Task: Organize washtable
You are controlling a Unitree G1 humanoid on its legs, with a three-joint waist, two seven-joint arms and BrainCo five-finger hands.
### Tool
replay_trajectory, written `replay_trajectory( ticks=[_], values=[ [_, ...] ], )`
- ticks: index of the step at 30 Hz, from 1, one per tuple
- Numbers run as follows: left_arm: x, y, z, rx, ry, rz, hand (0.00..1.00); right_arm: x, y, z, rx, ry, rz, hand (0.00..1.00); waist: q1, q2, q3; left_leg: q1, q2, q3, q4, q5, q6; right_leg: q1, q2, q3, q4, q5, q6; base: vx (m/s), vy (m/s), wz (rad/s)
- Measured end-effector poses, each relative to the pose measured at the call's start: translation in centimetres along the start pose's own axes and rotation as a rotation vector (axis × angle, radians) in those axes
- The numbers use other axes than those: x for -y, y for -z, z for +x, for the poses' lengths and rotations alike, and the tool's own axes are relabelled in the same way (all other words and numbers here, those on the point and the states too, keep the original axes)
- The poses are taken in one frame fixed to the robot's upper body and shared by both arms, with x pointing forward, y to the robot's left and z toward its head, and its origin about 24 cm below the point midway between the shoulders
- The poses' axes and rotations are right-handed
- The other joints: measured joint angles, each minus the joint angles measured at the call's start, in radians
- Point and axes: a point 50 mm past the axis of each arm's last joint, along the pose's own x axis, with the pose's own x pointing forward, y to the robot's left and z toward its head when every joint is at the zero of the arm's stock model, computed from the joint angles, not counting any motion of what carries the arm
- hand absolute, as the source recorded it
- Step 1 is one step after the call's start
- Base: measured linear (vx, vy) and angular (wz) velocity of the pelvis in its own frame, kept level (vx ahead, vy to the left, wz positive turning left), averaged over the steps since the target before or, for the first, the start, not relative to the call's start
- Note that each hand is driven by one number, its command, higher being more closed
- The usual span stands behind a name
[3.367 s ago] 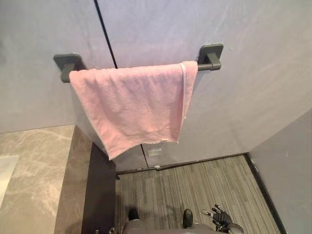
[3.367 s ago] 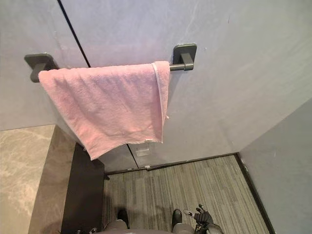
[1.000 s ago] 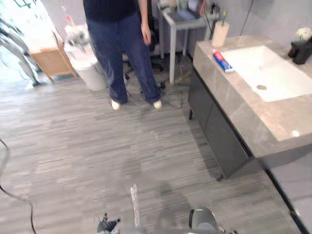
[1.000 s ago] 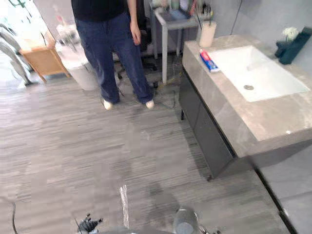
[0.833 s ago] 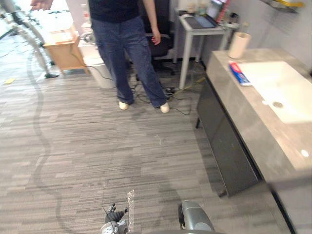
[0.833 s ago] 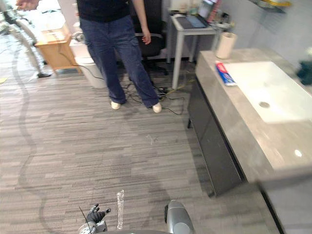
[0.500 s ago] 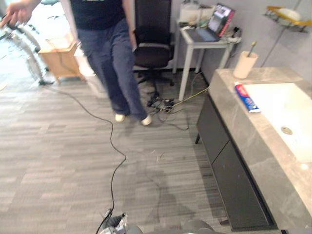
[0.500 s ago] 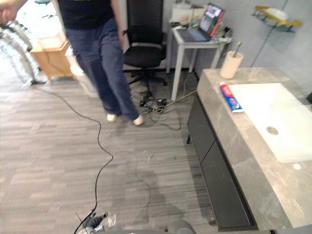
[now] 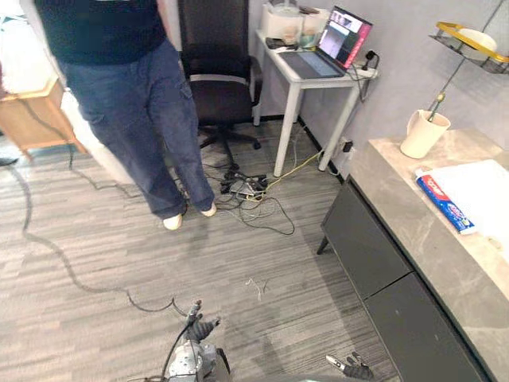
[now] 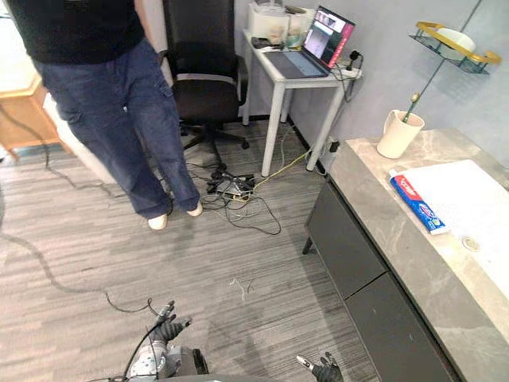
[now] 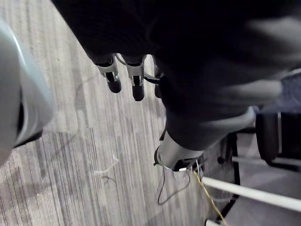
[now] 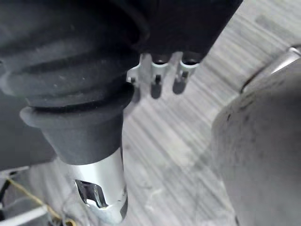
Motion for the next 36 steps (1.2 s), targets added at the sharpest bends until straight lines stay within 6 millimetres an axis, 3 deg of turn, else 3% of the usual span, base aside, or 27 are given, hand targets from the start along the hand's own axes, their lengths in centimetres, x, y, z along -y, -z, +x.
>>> replay_trajectory(
  ticks=[2, 4, 5, 6, 9, 10, 11, 12, 13, 14, 15, 16, 17, 18, 19, 20, 22, 23, 24, 26, 27, 29, 30, 31, 32, 35, 36],
  values=[
    [0.1, 0.0, 0.1, 0.001, 0.021, 0.042, 0.00, 1.1, 1.0, -0.1, -0.042, 0.052, 0.059, 0.00, -0.006, -0.025, 0.013, 0.116, -0.066, 0.085, -0.085, -0.040, -0.005, -0.188, -0.026, 0.006, 0.372, 0.144, 0.016, 0.22, 0.184, -0.72],
    [0.2, 0.6, -0.1, -0.025, 0.031, 0.055, 0.00, 2.0, 1.8, -0.4, -0.074, 0.090, 0.098, 0.00, -0.033, -0.014, 0.031, 0.211, -0.093, 0.097, -0.142, -0.060, -0.001, -0.272, -0.029, -0.037, 0.574, 0.254, 0.034, 0.23, 0.125, -0.35],
    [0.0, 1.1, -0.2, -0.052, 0.027, 0.063, 0.00, 2.5, 2.4, -0.7, -0.087, 0.104, 0.099, 0.00, -0.058, -0.005, 0.046, 0.310, -0.100, 0.108, -0.205, -0.075, -0.012, -0.349, -0.027, -0.145, 0.698, 0.190, -0.026, 0.30, 0.149, -0.35],
    [0.0, 1.1, -0.2, -0.057, 0.024, 0.062, 0.00, 2.7, 2.7, -0.9, -0.091, 0.110, 0.100, 0.00, -0.059, 0.003, 0.047, 0.345, -0.101, 0.123, -0.238, -0.078, -0.018, -0.382, -0.024, -0.197, 0.713, 0.158, -0.038, 0.28, 0.138, -0.46],
    [0.1, 0.9, 0.1, -0.059, 0.029, 0.059, 0.00, 3.0, 3.5, -1.4, -0.112, 0.112, 0.077, 0.00, -0.090, 0.034, 0.049, 0.466, -0.097, 0.151, -0.346, -0.039, -0.058, -0.507, -0.012, -0.445, 0.503, 0.037, -0.035, 0.35, 0.088, -0.12],
    [0.3, 1.0, 0.2, -0.066, 0.029, 0.051, 0.00, 3.0, 3.8, -1.5, -0.125, 0.110, 0.073, 0.00, -0.089, 0.034, 0.052, 0.484, -0.093, 0.160, -0.349, -0.038, -0.060, -0.517, -0.011, -0.478, 0.434, 0.032, -0.041, 0.49, -0.065, -0.08],
    [0.3, 1.8, -0.1, -0.102, 0.018, 0.022, 0.00, 3.0, 4.0, -1.5, -0.137, 0.103, 0.060, 0.00, -0.087, 0.037, 0.051, 0.536, -0.082, 0.185, -0.364, -0.050, -0.091, -0.516, -0.001, -0.594, 0.227, 0.052, -0.059, 0.52, -0.066, -0.26],
    [0.1, 2.1, -0.2, -0.115, 0.007, 0.011, 0.00, 3.0, 4.0, -1.6, -0.139, 0.099, 0.052, 0.00, -0.084, 0.032, 0.048, 0.555, -0.088, 0.200, -0.371, -0.053, -0.112, -0.504, 0.011, -0.646, 0.143, 0.093, -0.085, 0.67, -0.068, -0.46],
    [-0.5, 2.6, -0.4, -0.130, -0.023, -0.011, 0.00, 2.6, 4.2, -1.6, -0.146, 0.085, 0.038, 0.00, -0.075, 0.005, 0.043, 0.593, -0.110, 0.208, -0.386, -0.044, -0.140, -0.493, 0.007, -0.721, 0.053, 0.214, -0.153, 0.58, -0.057, -0.70],
    [-0.7, 3.4, -0.7, -0.172, -0.053, -0.056, 0.00, 3.0, 4.0, -1.5, -0.146, 0.077, 0.016, 0.00, -0.075, 0.025, 0.042, 0.629, -0.080, 0.208, -0.360, -0.042, -0.168, -0.483, 0.023, -0.765, 0.088, 0.166, -0.232, 0.58, -0.077, -0.79],
    [-0.9, 3.9, -1.0, -0.190, -0.069, -0.078, 0.00, 3.5, 3.2, -1.3, -0.119, 0.083, 0.002, 0.00, -0.087, 0.040, 0.036, 0.607, -0.025, 0.187, -0.241, -0.025, -0.192, -0.459, 0.056, -0.772, 0.089, 0.111, -0.215, 0.56, -0.137, -0.67],
    [-1.0, 3.9, -0.9, -0.191, -0.076, -0.087, 0.00, 3.4, 2.9, -1.2, -0.107, 0.082, 0.006, 0.00, -0.085, 0.043, 0.036, 0.575, 0.011, 0.164, -0.136, -0.009, -0.195, -0.444, 0.081, -0.766, 0.085, 0.086, -0.216, 0.51, -0.177, -0.81],
    [-1.2, 3.6, -0.7, -0.189, -0.105, -0.135, 0.00, 3.9, 1.9, -1.0, -0.068, 0.091, 0.004, 0.00, -0.074, 0.080, 0.045, 0.451, 0.114, 0.063, 0.178, 0.137, -0.162, -0.406, 0.155, -0.736, 0.069, 0.042, -0.217, 0.49, -0.181, -0.85],
    [-1.5, 3.8, -0.8, -0.197, -0.118, -0.145, 0.00, 4.1, 1.4, -0.9, -0.052, 0.092, -0.001, 0.00, -0.071, 0.093, 0.050, 0.393, 0.152, 0.020, 0.298, 0.260, -0.141, -0.385, 0.186, -0.713, 0.056, 0.033, -0.225, 0.47, -0.130, -1.24],
    [-2.1, 4.1, -0.9, -0.206, -0.147, -0.167, 0.00, 4.1, 0.7, -0.7, -0.031, 0.094, -0.007, 0.00, -0.055, 0.106, 0.059, 0.313, 0.194, -0.031, 0.468, 0.304, -0.130, -0.348, 0.230, -0.669, 0.039, 0.025, -0.238, 0.50, -0.061, -1.54],
    [-2.9, 4.4, -1.1, -0.216, -0.194, -0.207, 0.00, 3.8, 0.2, -0.5, -0.017, 0.093, -0.007, 0.00, -0.030, 0.099, 0.066, 0.223, 0.215, -0.074, 0.633, 0.293, -0.129, -0.300, 0.261, -0.607, 0.024, 0.016, -0.251, 0.51, -0.034, -1.60],
    [-3.7, 4.5, -1.2, -0.213, -0.239, -0.246, 0.00, 3.0, 0.0, -0.3, -0.012, 0.077, -0.019, 0.00, -0.021, 0.066, 0.070, 0.112, 0.195, -0.108, 0.701, 0.255, -0.111, -0.213, 0.274, -0.510, -0.035, 0.016, -0.250, 0.48, 0.020, -1.60],
    [-4.1, 4.4, -1.2, -0.207, -0.253, -0.245, 0.00, 2.6, -0.2, -0.2, -0.007, 0.064, -0.024, 0.00, -0.016, 0.042, 0.069, 0.057, 0.177, -0.103, 0.639, 0.212, -0.093, -0.166, 0.276, -0.435, -0.076, 0.023, -0.232, 0.43, 0.071, -1.56],
    [-4.1, 4.4, -1.2, -0.204, -0.254, -0.249, 0.00, 2.5, -0.4, -0.1, 0.000, 0.058, -0.027, 0.00, -0.011, 0.045, 0.066, 0.040, 0.171, -0.107, 0.578, 0.187, -0.086, -0.145, 0.276, -0.398, -0.099, 0.027, -0.222, 0.37, 0.149, -1.69],
    [-3.4, 4.5, -1.3, -0.212, -0.243, -0.266, 0.00, 2.6, -1.2, 0.1, 0.022, 0.051, -0.050, 0.00, 0.000, 0.066, 0.058, 0.022, 0.120, -0.178, 0.281, 0.109, -0.084, -0.104, 0.289, -0.268, -0.134, 0.028, -0.191, 0.42, 0.293, -1.96],
    [-3.3, 4.4, -1.1, -0.213, -0.239, -0.270, 0.00, 2.3, -1.7, 0.3, 0.043, 0.044, -0.050, 0.00, 0.000, 0.074, 0.051, 0.053, 0.066, -0.288, 0.029, 0.088, -0.094, -0.098, 0.302, -0.183, -0.126, 0.016, -0.164, 0.42, 0.355, -1.89],
    [-3.1, 4.8, -1.3, -0.232, -0.237, -0.272, 0.00, 2.3, -2.0, 0.3, 0.058, 0.044, -0.050, 0.00, -0.002, 0.089, 0.041, 0.094, 0.060, -0.346, -0.157, 0.095, -0.098, -0.110, 0.327, -0.104, -0.099, -0.001, -0.134, 0.31, 0.331, -1.89],
    [-3.0, 5.3, -1.4, -0.252, -0.234, -0.272, 0.00, 2.1, -2.6, 0.5, 0.078, 0.037, -0.051, 0.00, 0.001, 0.109, 0.028, 0.124, 0.080, -0.313, -0.235, 0.095, -0.162, -0.152, 0.347, -0.066, -0.047, -0.023, -0.097, 0.23, 0.334, -1.98],
    [-3.2, 5.6, -1.5, -0.264, -0.239, -0.272, 0.00, 1.5, -2.7, 0.6, 0.079, 0.024, -0.046, 0.00, 0.007, 0.096, 0.024, 0.136, 0.094, -0.251, -0.234, 0.093, -0.189, -0.183, 0.335, -0.066, -0.016, -0.033, -0.080, 0.22, 0.362, -2.36],
    [-3.8, 5.7, -1.6, -0.261, -0.263, -0.283, 0.00, 1.0, -2.7, 0.6, 0.083, 0.012, -0.031, 0.00, 0.013, 0.067, 0.013, 0.156, 0.102, -0.141, -0.237, 0.085, -0.176, -0.242, 0.295, -0.120, 0.016, -0.041, -0.027, 0.11, 0.281, -2.32],
    [-4.0, 5.4, -1.4, -0.252, -0.269, -0.295, 0.00, 0.1, -2.2, 0.4, 0.075, -0.005, 0.029, 0.00, 0.030, 0.052, 0.016, 0.246, 0.118, 0.036, -0.251, 0.066, -0.161, -0.254, 0.076, -0.496, -0.027, -0.026, -0.029, 0.04, 0.285, -1.84],
    [-4.3, 5.0, -1.1, -0.243, -0.270, -0.290, 0.00, 0.0, -2.1, 0.4, 0.077, -0.007, 0.033, 0.00, 0.028, 0.051, 0.015, 0.267, 0.123, 0.075, -0.255, 0.066, -0.161, -0.239, 0.007, -0.559, -0.053, 0.037, -0.047, -0.01, 0.158, -1.23]
  ],
)
